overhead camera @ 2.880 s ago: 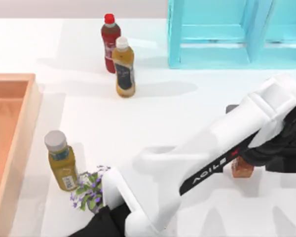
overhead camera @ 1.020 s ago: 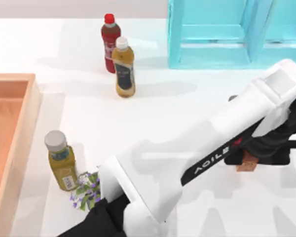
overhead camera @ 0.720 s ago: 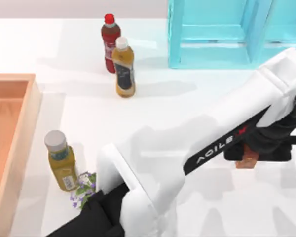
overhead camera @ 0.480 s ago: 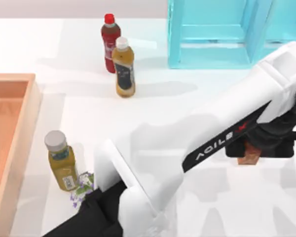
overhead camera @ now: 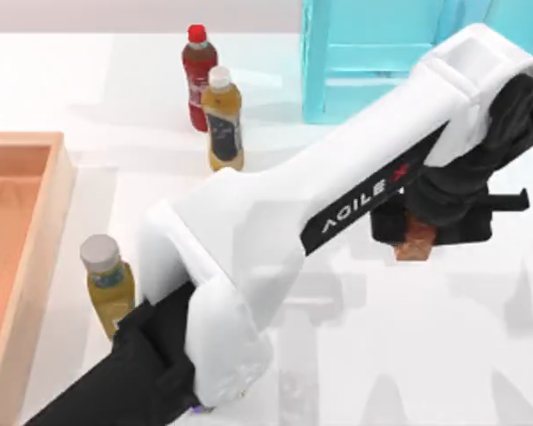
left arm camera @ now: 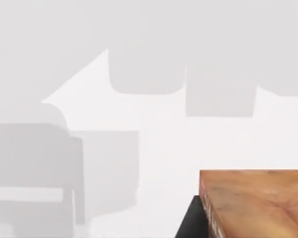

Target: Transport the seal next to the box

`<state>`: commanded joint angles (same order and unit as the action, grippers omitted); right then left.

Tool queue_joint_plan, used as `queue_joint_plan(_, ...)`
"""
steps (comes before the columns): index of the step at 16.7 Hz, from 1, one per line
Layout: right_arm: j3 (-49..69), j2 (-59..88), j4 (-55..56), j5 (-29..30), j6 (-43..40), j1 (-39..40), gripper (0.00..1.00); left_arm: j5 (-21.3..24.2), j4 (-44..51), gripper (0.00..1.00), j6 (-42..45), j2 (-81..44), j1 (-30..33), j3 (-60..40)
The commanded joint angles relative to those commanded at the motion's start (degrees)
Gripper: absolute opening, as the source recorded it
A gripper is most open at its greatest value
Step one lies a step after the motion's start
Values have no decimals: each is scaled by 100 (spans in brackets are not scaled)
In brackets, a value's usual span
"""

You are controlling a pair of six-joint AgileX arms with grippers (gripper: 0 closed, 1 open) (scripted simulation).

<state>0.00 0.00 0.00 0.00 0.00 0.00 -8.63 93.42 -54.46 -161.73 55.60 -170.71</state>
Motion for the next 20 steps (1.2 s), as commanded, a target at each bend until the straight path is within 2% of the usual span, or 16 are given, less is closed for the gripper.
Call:
queue_joint_plan(5,0,0,0,0,0,0,100,105,-610,0,874,1341,-1052,2062)
queue_joint_plan(15,0,0,0,0,0,0,100,386,-2308,0,3360,4929,-3355,7134)
queue_joint_plan(20,0,0,0,0,0,0,100,605,-2864,0,4041,6011,-3993,8344)
